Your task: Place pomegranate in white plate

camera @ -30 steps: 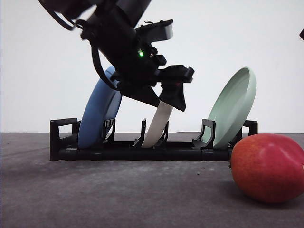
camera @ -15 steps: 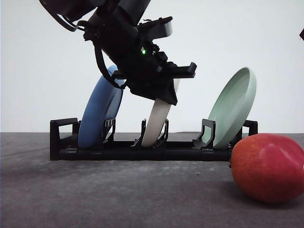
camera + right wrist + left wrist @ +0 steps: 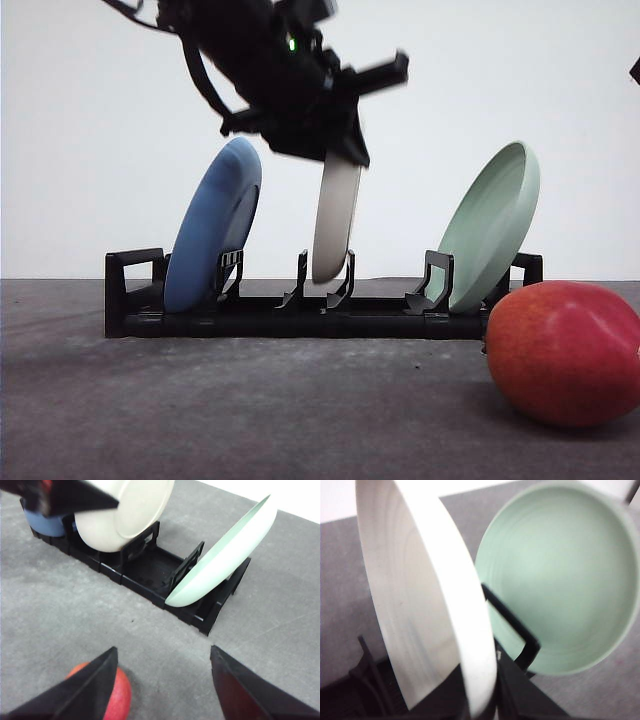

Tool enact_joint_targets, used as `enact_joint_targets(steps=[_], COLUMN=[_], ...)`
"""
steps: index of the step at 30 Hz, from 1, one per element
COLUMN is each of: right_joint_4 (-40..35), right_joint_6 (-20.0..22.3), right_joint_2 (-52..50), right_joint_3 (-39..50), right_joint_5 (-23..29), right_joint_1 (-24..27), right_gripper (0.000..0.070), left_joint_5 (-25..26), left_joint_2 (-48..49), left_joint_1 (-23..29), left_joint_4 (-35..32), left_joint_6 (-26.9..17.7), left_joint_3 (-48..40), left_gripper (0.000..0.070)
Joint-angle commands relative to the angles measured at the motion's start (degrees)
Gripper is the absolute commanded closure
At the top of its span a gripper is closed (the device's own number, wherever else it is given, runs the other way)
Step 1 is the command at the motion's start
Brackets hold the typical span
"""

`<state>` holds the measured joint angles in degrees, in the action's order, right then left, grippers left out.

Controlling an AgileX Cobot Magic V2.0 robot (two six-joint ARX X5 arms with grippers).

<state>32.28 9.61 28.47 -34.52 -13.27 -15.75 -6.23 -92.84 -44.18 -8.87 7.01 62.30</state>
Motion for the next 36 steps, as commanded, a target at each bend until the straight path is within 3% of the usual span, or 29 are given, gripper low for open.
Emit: enact_joint_targets(steps=[1, 8, 24, 36], right_joint_4=[-0.70, -0.71, -0.69, -0.58], right_joint_6=[-0.59, -0.59, -0.59, -0.59], right_joint_2=[0.11, 0.11, 0.13, 0.13], right_joint_3=[-0.87, -0.87, -0.87, -0.87], right_joint_5=[0.21, 0.19, 0.19, 0.19], right_joint_1=[-0.28, -0.28, -0.28, -0.28], right_gripper=[0.0327, 0.0327, 0.0327, 0.0327], left_joint_5=[-0.01, 0.04, -0.04, -11.98], left_joint_2=[0.92, 7.19, 24.27, 31.26], left_joint_1=[-0.86, -2.29, -7.49, -16.01], left_joint_4=[-0.36, 4.86, 28.49, 22.94], left_joint_6=[0.75, 1.48, 1.74, 2.93], left_joint_3=[1.19, 1.18, 0.37, -11.89], left_gripper=[0.0687, 0.0687, 0.0687, 0.0688])
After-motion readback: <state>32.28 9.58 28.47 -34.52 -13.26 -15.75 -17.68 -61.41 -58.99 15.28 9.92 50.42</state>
